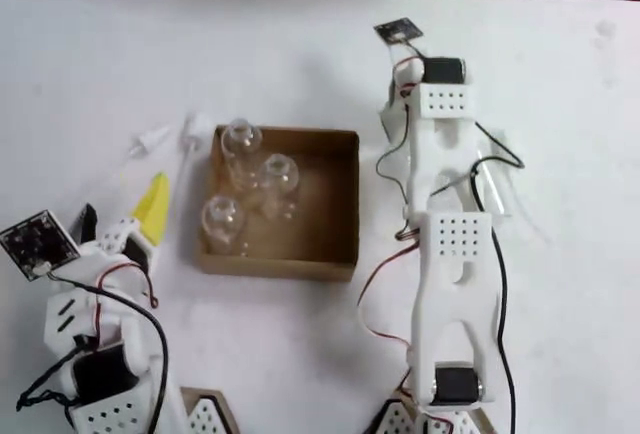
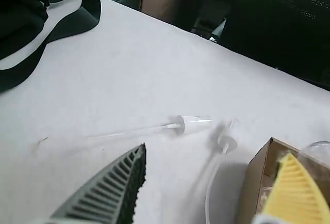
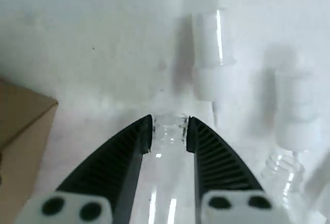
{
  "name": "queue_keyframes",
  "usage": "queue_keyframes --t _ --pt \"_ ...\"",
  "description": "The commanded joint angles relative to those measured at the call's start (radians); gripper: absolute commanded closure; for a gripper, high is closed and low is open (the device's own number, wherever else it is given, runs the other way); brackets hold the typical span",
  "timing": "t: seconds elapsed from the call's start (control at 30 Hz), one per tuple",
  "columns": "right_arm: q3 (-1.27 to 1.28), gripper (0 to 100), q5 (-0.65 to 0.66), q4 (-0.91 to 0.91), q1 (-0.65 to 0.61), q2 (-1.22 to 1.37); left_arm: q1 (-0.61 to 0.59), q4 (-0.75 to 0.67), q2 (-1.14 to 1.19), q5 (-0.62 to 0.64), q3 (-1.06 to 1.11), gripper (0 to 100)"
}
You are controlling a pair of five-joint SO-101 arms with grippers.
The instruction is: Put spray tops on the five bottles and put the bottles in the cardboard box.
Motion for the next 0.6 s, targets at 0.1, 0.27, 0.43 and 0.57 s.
queue_keyframes --t 0.1,0.27,0.43,0.57 --pt "-0.034 93.6 0.052 -0.015 0.008 0.012 0.007 -0.029 -0.008 -0.012 -0.011 63" --pt "-0.069 97.5 0.054 0.005 0.007 -0.015 0.007 -0.029 -0.008 -0.012 -0.011 63" --pt "-0.127 96.8 0.054 0.053 0.005 -0.045 0.007 -0.029 -0.008 -0.012 -0.012 63" --pt "-0.126 87.5 0.054 0.053 0.004 -0.041 0.007 -0.029 -0.008 -0.012 -0.012 63"
